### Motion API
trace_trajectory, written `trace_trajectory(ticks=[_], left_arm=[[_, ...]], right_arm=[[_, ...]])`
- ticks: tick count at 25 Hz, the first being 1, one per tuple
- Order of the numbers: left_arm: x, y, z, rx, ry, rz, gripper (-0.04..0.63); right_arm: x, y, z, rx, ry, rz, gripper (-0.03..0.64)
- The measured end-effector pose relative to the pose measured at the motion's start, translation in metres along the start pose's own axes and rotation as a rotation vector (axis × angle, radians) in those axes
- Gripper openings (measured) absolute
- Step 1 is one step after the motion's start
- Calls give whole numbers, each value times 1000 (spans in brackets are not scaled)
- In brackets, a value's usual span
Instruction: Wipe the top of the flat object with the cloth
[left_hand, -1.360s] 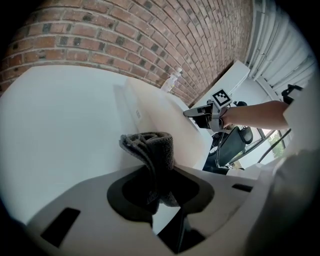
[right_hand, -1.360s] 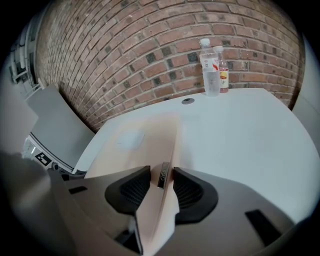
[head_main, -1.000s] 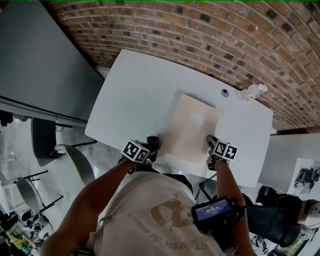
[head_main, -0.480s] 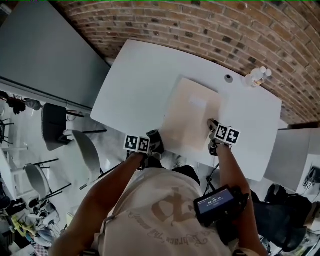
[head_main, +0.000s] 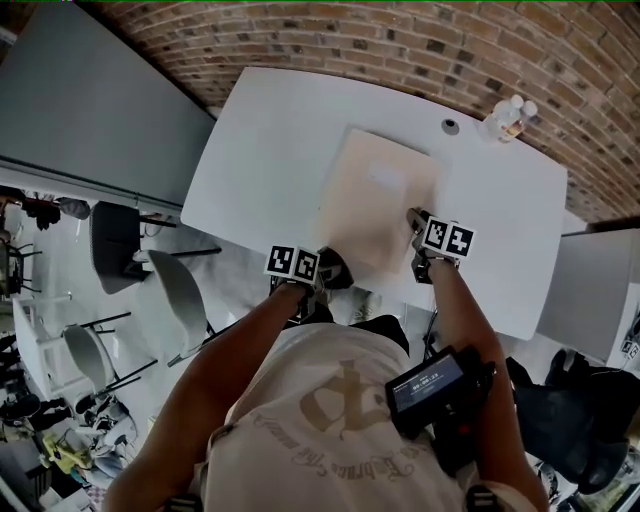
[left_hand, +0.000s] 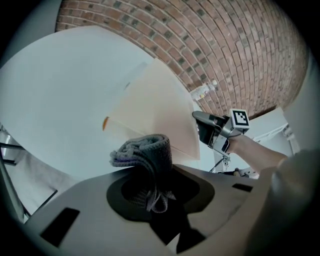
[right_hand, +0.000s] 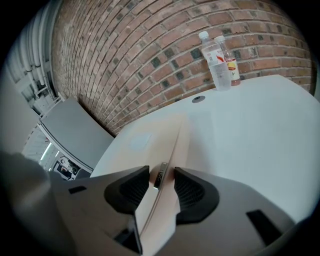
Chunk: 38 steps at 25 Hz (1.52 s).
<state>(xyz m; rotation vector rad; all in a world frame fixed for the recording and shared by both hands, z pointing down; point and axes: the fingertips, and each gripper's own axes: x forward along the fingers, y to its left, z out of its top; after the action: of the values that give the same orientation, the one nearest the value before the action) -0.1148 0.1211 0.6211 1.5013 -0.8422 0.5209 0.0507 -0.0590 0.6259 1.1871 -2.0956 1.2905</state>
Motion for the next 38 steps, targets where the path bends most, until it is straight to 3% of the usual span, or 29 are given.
trace_trajectory(ticks=[5, 11, 24, 34, 36, 38], left_arm=[[26, -29, -14, 48, 69, -26, 112], [61, -73, -36, 153, 153, -109, 112], [102, -132, -64, 275, 241, -229, 112], [54, -172, -63, 287, 170, -416, 112], [39, -174, -56, 307, 121, -435, 112], [25, -170, -45, 340, 61, -434, 112]], right_arm=[[1, 4, 0, -1, -9, 27, 169], [0, 0, -2, 5, -24, 58, 172], [0, 1, 2, 24, -32, 139, 175], [-25, 12, 17, -24, -102, 189, 172], [-36, 17, 17, -55, -108, 194, 151], [-48, 20, 18, -105, -125, 183, 89]])
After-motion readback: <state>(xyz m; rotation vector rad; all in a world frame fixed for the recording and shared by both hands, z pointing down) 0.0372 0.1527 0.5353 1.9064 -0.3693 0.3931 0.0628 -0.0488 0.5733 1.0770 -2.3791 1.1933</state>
